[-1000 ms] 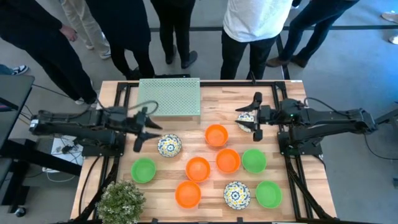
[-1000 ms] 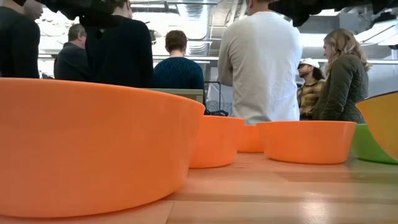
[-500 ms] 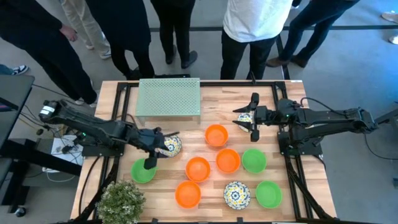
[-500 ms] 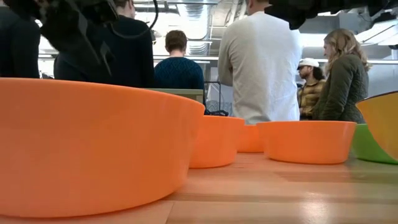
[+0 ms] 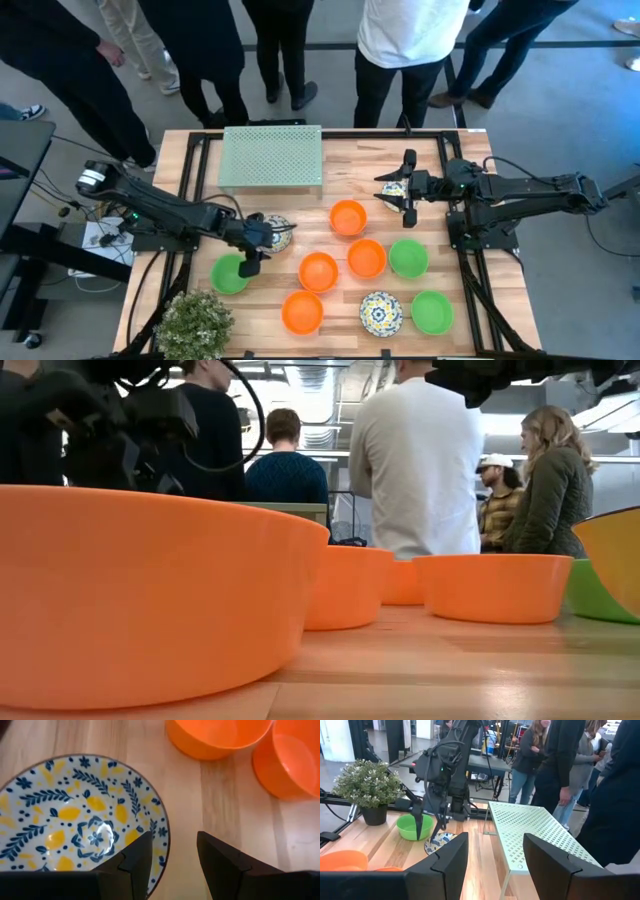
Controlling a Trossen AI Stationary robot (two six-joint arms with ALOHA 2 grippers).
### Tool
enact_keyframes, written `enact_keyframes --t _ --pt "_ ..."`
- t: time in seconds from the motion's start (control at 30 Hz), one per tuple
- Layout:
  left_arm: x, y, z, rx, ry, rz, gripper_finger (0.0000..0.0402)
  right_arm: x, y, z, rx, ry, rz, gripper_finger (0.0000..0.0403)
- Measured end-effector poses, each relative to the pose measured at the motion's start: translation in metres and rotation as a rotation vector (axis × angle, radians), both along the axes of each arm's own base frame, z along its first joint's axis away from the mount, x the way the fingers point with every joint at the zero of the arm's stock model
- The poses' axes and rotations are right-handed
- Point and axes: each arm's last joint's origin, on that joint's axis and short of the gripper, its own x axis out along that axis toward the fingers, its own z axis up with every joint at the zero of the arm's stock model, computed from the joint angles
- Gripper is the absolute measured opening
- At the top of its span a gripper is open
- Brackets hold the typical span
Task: Pick & Place Mini bowls
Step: Put the white patterned bowl on the shelf
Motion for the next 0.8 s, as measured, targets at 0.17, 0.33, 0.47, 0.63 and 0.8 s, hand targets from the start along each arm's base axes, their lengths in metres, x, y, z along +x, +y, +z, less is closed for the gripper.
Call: enact_keyframes --t 0.17,0.33,0.47,0.63,0.8 --pt "0.003 0.0 -0.008 0.034 0.029 0.016 0.0157 0.0 0.0 0.0 0.0 0.0 0.0 0.0185" --pt "0.005 0.0 -0.018 0.054 0.076 0.019 0.0157 0.0 0.0 0.0 0.0 0.0 0.001 0.0184" --pt "0.007 0.0 -0.026 0.096 0.102 0.031 0.0155 0.0 0.0 0.0 0.0 0.0 0.001 0.0181" --pt "0.008 0.001 -0.028 0.129 0.1 0.043 0.0119 0.0 0.0 0.0 0.0 0.0 0.001 0.0178" --pt "0.01 0.001 -0.025 0.152 0.074 0.052 0.0051 0.0 0.0 0.0 0.0 0.0 0.001 0.0179"
